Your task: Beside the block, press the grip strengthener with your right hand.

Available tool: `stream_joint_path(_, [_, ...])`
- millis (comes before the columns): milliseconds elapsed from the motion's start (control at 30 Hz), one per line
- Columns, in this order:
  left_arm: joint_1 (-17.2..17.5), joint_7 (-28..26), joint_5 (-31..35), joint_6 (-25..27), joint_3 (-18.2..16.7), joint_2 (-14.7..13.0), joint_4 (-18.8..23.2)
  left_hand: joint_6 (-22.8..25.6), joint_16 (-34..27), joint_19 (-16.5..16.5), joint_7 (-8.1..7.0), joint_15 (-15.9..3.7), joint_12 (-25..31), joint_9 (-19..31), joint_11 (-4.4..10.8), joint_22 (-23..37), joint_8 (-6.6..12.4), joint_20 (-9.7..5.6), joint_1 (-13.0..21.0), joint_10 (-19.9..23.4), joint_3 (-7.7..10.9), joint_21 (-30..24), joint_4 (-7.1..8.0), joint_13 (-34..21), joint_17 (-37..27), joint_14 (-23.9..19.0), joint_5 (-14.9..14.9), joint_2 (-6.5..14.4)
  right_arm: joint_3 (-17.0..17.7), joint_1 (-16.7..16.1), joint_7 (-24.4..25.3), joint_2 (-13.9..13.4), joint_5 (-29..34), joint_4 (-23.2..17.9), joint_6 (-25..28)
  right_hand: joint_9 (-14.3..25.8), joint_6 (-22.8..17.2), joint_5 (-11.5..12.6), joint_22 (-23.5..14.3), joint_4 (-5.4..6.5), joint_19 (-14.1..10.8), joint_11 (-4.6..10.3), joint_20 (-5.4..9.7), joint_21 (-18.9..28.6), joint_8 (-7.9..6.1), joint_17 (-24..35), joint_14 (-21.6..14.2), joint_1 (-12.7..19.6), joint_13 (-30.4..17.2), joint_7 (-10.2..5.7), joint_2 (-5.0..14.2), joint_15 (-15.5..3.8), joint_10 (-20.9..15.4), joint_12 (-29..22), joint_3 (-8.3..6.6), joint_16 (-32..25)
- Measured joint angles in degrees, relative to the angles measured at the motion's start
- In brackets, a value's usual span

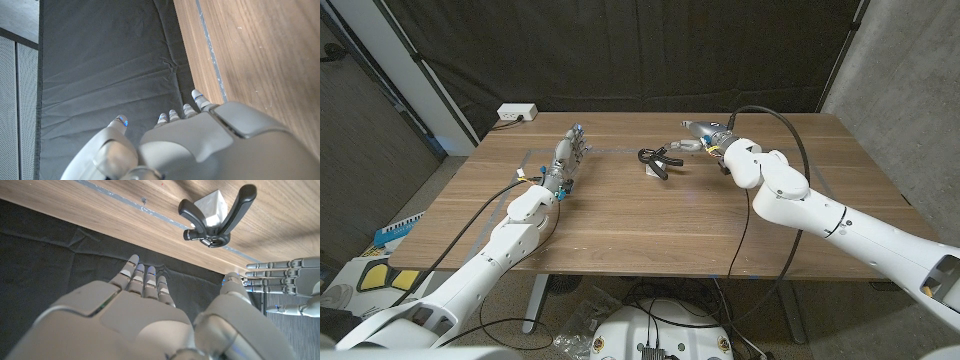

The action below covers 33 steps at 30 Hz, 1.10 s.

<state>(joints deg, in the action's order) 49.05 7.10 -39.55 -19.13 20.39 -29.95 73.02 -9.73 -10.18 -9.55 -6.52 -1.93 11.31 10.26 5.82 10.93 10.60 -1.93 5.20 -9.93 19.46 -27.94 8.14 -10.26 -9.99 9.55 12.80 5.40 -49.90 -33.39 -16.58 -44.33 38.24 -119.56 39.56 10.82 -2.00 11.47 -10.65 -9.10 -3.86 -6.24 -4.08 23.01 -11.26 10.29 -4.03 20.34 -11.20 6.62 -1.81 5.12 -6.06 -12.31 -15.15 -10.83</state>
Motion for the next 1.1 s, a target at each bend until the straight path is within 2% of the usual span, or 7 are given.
stream_joint_path(133, [0.0, 0.3, -0.1, -0.1, 0.0, 0.0, -0.1, 0.0, 0.0, 0.0, 0.00, 0.00, 0.0, 0.0, 0.00, 0.0, 0.00, 0.00, 0.0, 0.0, 0.00, 0.0, 0.00, 0.0, 0.0, 0.0, 0.0, 0.0, -1.5, 1.2, -0.7, 1.0, 0.7, 0.0, 0.4, 0.0, 0.2, 0.2, 0.0, -0.22, 0.0, -0.23, 0.00, -0.5, 0.28, 0.0, 0.2, 0.3, -0.1, 0.17, -0.98, -0.17, 0.2, 0.0, 0.55, 0.0])
stream_joint_path(167, [0.0, 0.3, -0.2, -0.1, 0.0, 0.0, -0.4, 0.0, 0.0, 0.0, 0.00, 0.00, 0.0, 0.0, 0.00, 0.0, 0.00, 0.00, 0.0, 0.0, 0.00, 0.0, 0.00, 0.0, 0.0, 0.0, 0.0, 0.0, -1.9, 1.5, -4.0, 1.2, 3.5, 0.1, 1.4, 0.0, 0.4, 0.4, 0.0, -0.07, 0.0, -0.26, -0.02, -0.7, 0.28, 0.0, 0.2, 0.4, -0.1, 0.36, -1.11, -0.20, 0.7, 0.0, 0.71, 0.0])
stream_joint_path(400, [-0.2, 0.6, -0.3, -0.2, -0.1, 0.1, -0.9, 0.0, 0.0, 0.0, 0.00, 0.00, 0.0, 0.0, 0.00, 0.0, 0.00, 0.00, 0.0, 0.0, -0.18, 0.0, 0.18, 0.0, 0.0, 0.0, 0.0, 0.0, -4.3, 3.7, -10.0, 3.1, 8.5, 1.0, 2.8, 0.0, 2.0, 1.1, -0.2, 0.01, 1.6, -0.90, -0.74, -1.6, 0.28, 0.3, 1.8, 0.6, -0.1, 0.23, -2.63, -0.13, 2.7, 0.6, 1.42, 0.4])
stream_joint_path(567, [-0.2, 0.8, -0.5, -0.3, -0.1, 0.2, -1.2, 0.0, 0.0, 0.0, 0.00, 0.00, 0.0, 0.0, 0.00, 0.0, 0.00, 0.00, 0.0, 0.0, -0.43, 0.0, 0.07, 0.0, 0.0, 0.0, 0.0, 0.0, -6.3, 5.4, -13.9, 4.9, 12.0, 2.4, 3.3, 0.3, 2.9, 1.7, -0.2, 0.10, 2.7, -1.11, -1.46, -2.4, 0.28, 0.3, 3.4, 0.9, -0.4, 0.12, -2.93, 0.35, 3.8, 0.7, 1.80, 0.7])
stream_joint_path(633, [-0.2, 0.8, -0.5, -0.3, -0.2, 0.3, -1.3, 0.0, 0.0, 0.0, 0.00, 0.00, 0.0, 0.0, 0.00, 0.0, 0.00, 0.00, 0.0, 0.0, -0.50, 0.0, 0.00, 0.0, 0.0, 0.0, 0.0, 0.0, -6.7, 5.9, -15.2, 5.5, 13.3, 2.8, 3.5, 0.3, 3.3, 1.8, -0.2, 0.33, 2.7, -1.42, -1.46, -2.5, 0.67, 0.3, 3.7, 1.1, -0.4, 0.14, -3.16, 0.62, 4.1, 0.7, 2.04, 0.7])
stream_joint_path(867, [-0.4, 1.0, -0.7, -0.3, -0.2, 0.4, -1.8, 0.0, 0.0, 0.0, 0.00, 0.00, 0.0, 0.0, 0.00, 0.0, 0.00, 0.00, 0.0, 0.0, -0.49, 0.0, 0.00, 0.0, 0.0, 0.0, 0.0, 0.0, -8.4, 7.4, -19.7, 8.2, 17.6, 5.1, 3.4, 0.3, 3.3, 2.1, -0.2, 0.34, 2.7, -1.41, -1.46, -2.5, 0.67, 0.3, 3.7, 1.1, -0.4, 0.14, -3.16, 0.62, 4.1, 0.7, 2.04, 0.7])
stream_joint_path(1100, [-0.7, 1.2, -0.8, -0.3, -0.2, 0.7, -2.5, 0.0, 0.0, 0.0, 0.00, 0.00, 0.0, 0.0, 0.00, 0.0, 0.00, 0.00, 0.0, 0.0, -0.49, 0.0, 0.00, 0.0, 0.0, 0.0, 0.0, 0.0, -9.6, 8.8, -24.7, 11.0, 21.5, 7.9, 2.8, 0.3, 4.0, 2.3, -0.2, 0.83, 2.7, -1.88, -1.45, -2.5, 0.67, 0.5, 3.7, 0.8, -0.4, 0.03, -3.39, 0.65, 4.5, 0.7, 2.53, 0.7])
